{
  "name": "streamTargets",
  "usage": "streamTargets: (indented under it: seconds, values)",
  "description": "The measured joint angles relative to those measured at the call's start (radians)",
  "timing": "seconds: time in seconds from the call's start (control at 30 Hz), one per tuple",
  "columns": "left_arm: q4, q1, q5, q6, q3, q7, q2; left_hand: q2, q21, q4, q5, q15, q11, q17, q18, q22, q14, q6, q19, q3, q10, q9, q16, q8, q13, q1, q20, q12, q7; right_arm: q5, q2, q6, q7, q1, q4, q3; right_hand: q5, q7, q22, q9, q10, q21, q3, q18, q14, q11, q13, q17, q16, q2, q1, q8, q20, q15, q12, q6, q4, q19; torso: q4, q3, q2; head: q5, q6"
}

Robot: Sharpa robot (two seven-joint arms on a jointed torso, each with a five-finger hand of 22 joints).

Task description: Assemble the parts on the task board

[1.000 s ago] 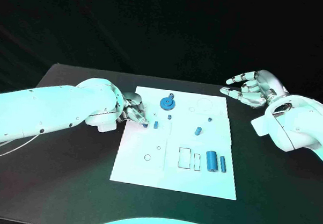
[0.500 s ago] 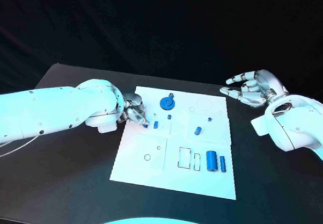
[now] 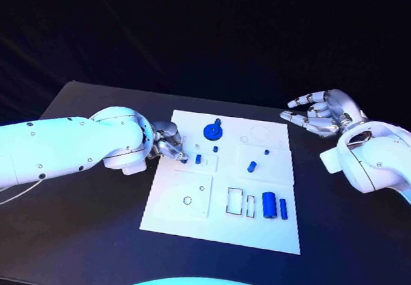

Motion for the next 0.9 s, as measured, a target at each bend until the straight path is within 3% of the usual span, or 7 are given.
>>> streamTargets:
  seconds: [0.4, 0.9]
  values:
    - [0.023, -0.014, -0.001, -0.088, 0.001, 0.022, -0.019, -0.004, 0.0, 0.001, 0.003, -0.004, -0.003, 0.0, 0.0, 0.0, 0.004, 0.004, 0.0, 0.001, 0.003, -0.001, 0.0, 0.004, 0.003, -0.004, 0.0, 0.0, -0.003, 0.0, -0.001, 0.0, 0.0, -0.002, -0.001, 0.0, 0.0, 0.0, 0.0, 0.0, 0.0, 0.0, 0.0, 0.0, 0.0, 0.0, 0.0, 0.0, 0.0, 0.0, 0.0, 0.0, 0.0, 0.0, 0.0, 0.0, 0.0, 0.0, 0.0013, 0.0, -0.001, 0.002, -0.005]
    - [0.002, -0.024, -0.05, -0.114, 0.0, 0.034, 0.0, -0.01, 0.0, 0.002, 0.003, -0.004, -0.005, 0.0, 0.0, 0.0, 0.004, 0.007, 0.0, 0.003, 0.005, -0.003, 0.0, 0.005, 0.003, -0.01, 0.0, 0.004, -0.004, 0.0, 0.0, 0.001, 0.001, -0.005, -0.002, 0.0, 0.0, 0.0, 0.0, 0.0, 0.0, 0.0, 0.0, 0.0, 0.0, 0.0, 0.0, 0.0, 0.0, 0.0, 0.0, 0.0, 0.0, 0.0, 0.006, 0.0, 0.0, 0.0, -0.0006, 0.0006, 0.0, 0.006, -0.007]
